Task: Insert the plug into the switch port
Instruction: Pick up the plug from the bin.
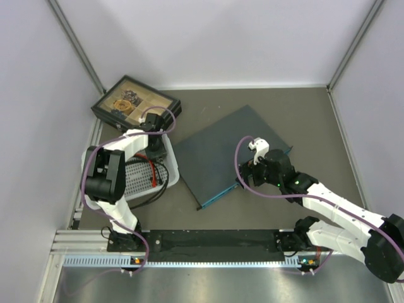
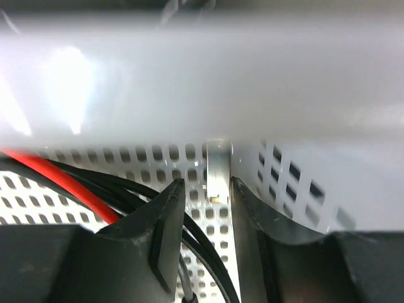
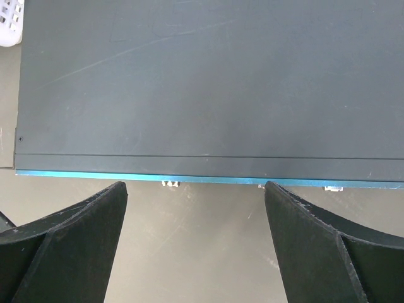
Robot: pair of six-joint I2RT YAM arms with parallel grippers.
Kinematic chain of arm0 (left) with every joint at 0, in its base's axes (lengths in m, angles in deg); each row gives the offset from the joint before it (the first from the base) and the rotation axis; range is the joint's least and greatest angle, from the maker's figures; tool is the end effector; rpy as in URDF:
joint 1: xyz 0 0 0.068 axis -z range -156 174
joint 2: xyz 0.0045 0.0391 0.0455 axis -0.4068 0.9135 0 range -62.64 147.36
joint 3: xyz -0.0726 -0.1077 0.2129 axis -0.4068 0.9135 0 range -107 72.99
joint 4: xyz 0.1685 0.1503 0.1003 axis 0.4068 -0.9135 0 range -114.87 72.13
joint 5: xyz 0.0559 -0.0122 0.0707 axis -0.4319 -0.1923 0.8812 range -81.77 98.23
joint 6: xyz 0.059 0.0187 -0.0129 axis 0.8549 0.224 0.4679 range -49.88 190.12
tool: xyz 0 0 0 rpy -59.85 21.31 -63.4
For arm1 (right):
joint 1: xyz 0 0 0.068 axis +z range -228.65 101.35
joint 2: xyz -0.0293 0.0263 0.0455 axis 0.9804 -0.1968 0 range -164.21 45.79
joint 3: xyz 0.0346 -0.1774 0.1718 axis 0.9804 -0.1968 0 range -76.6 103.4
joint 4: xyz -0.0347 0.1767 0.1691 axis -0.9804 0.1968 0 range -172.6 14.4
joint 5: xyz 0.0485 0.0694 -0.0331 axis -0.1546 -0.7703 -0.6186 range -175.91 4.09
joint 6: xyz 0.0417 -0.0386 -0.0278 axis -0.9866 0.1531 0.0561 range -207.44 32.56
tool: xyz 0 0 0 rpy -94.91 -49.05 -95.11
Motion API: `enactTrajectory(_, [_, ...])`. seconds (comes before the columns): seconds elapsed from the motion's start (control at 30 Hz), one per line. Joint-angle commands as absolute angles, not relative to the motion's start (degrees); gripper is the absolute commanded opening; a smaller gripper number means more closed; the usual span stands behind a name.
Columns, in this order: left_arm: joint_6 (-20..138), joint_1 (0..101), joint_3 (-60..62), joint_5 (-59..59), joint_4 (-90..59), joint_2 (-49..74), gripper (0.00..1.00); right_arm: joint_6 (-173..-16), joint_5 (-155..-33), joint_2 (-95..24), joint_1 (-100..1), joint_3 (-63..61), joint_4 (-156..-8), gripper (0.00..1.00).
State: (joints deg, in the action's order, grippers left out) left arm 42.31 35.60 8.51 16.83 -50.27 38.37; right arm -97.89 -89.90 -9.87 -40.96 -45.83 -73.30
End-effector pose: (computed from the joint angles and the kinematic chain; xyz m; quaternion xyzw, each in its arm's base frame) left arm 0.3247 -0.0593 0.1464 -0.1518 0.9687 0.0079 0.1964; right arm 0.1717 0.1370 0.2004 -0.2238 0.8545 0.2189 0.4145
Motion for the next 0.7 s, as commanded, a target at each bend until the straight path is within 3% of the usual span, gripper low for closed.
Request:
enactTrajectory(0.0, [41.6, 36.0, 11.4, 15.1, -52.0, 35.7, 0.39, -97.1, -90.4, -9.9, -41.6, -45.8, -75.7, 0.88])
enactTrajectory(0.07, [41.4, 36.0, 11.8, 14.9, -51.1, 35.6, 0.38, -97.2, -90.3, -9.9, -41.6, -45.7, -75.7, 0.88])
enactTrajectory(0.1, [41.5, 36.0, 12.3, 15.0, -50.7, 35.6, 0.33, -97.2, -90.2, -9.8, -41.6, -45.8, -75.7, 0.88])
enactTrajectory(0.3, [41.3, 36.0, 11.6, 12.7, -48.9, 37.8, 0.29, -97.2, -90.2, -9.8, -41.6, -45.8, -75.5, 0.88])
enactTrajectory(0.67, [41.3, 36.0, 9.5, 14.7, -46.3, 40.6, 0.29, -97.1, -89.9, -10.0, -41.6, -45.7, -76.1, 0.88])
